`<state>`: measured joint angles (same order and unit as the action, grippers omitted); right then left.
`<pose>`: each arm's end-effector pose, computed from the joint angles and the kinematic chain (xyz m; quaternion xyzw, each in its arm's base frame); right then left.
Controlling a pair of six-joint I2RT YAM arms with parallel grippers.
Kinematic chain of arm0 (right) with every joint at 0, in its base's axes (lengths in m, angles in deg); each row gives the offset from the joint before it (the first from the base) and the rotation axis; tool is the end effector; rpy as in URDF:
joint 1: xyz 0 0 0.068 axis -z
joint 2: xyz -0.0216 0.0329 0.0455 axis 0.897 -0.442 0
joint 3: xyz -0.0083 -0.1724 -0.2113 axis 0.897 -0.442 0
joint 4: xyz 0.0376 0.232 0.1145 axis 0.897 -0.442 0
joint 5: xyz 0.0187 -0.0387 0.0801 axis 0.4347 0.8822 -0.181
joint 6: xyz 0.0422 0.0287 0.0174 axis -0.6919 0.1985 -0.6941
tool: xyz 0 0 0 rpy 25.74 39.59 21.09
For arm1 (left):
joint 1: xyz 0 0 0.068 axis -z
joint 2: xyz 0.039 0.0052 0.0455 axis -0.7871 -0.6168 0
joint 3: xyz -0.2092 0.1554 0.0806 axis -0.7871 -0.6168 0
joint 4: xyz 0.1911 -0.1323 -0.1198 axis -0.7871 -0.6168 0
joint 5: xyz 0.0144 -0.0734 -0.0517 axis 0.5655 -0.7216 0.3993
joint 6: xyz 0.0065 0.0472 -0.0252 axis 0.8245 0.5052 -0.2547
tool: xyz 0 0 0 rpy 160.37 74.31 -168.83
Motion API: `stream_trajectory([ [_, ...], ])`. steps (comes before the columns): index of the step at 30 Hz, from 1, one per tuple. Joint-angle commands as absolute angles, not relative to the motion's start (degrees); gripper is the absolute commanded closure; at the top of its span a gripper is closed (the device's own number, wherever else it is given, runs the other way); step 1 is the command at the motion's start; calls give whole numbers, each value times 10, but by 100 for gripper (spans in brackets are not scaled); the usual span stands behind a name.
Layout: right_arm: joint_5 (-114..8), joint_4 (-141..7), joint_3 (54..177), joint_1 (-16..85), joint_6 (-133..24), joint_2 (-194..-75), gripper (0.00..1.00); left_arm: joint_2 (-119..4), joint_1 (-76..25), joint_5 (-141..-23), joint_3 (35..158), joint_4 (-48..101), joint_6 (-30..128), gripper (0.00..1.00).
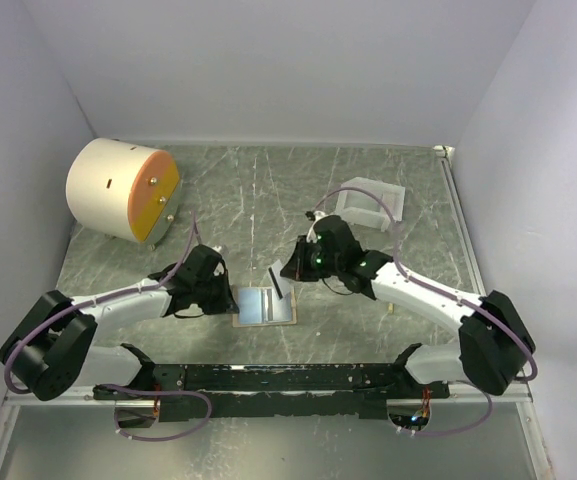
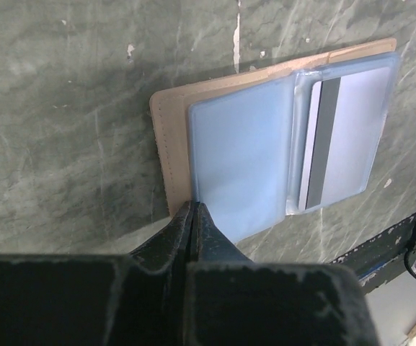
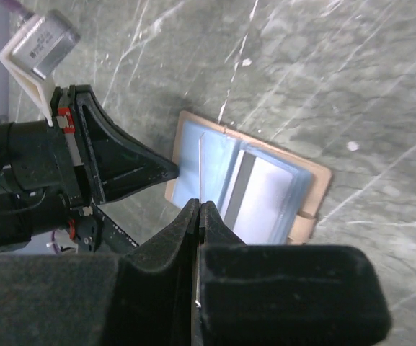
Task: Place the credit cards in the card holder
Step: Insert the credit card into the card holder.
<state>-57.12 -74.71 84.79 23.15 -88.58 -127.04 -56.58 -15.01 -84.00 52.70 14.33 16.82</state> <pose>0.2049 0.1857 0.2348 -0.0446 0.8916 0.3586 0.2728 0.1747 -0.1390 0.1427 -0.0282 0.9525 -0.2522 0.1681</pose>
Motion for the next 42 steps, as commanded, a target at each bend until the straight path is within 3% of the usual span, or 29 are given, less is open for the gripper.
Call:
stream_trajectory([
  [1, -548, -702, 844, 193, -924, -1304, 100, -571, -149, -864, 511, 169, 155, 93],
  [26, -581, -622, 794, 168, -922, -1412, 100, -549, -148, -876, 483, 181, 138, 93],
  [42, -582, -529, 733, 168, -991, -1418, 100, -557, -149, -877, 478, 186, 136, 93],
])
